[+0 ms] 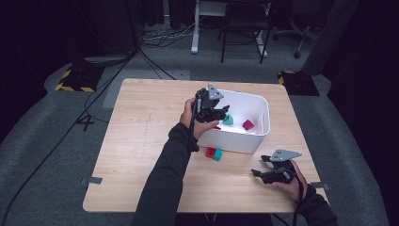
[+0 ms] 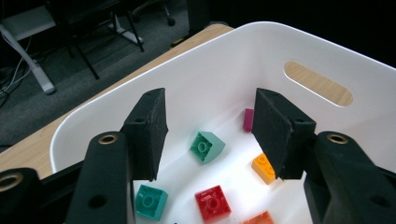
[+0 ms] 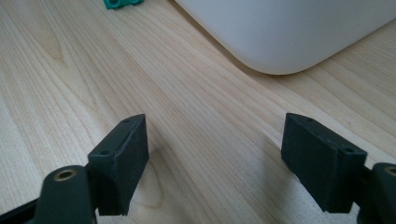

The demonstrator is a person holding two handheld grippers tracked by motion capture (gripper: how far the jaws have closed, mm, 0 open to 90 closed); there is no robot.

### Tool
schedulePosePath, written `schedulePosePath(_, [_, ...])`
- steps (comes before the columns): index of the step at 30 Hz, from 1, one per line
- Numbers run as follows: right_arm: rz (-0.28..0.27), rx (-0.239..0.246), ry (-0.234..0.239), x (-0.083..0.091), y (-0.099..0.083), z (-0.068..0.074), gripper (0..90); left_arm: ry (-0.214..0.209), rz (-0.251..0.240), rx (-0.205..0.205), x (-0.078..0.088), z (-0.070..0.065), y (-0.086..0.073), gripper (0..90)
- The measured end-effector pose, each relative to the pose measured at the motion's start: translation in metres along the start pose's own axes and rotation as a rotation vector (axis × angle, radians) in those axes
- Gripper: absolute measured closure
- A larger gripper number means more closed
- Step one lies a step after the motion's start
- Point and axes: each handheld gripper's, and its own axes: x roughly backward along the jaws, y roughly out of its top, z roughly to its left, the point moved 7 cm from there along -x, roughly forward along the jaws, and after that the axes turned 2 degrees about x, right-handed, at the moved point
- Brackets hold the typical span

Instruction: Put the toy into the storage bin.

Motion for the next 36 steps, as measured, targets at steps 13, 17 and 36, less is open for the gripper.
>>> schedulePosePath(13, [0.000, -0.001, 0.000, 0.000, 0.000, 0.000, 23.6, 0.092, -0.008, 0.031, 0.027, 0.030, -0.004, 25.7])
schedulePosePath(17, [0.001, -0.003, 0.001, 0.000, 0.000, 0.000, 23.6, 0.120, -0.008, 0.058, 0.039, 0.046, -0.010, 20.1])
schedulePosePath(36, [0.001, -0.003, 0.000, 0.000, 0.000, 0.000, 23.6, 0.224, 0.040, 0.120, 0.090, 0.103, -0.077, 18.7])
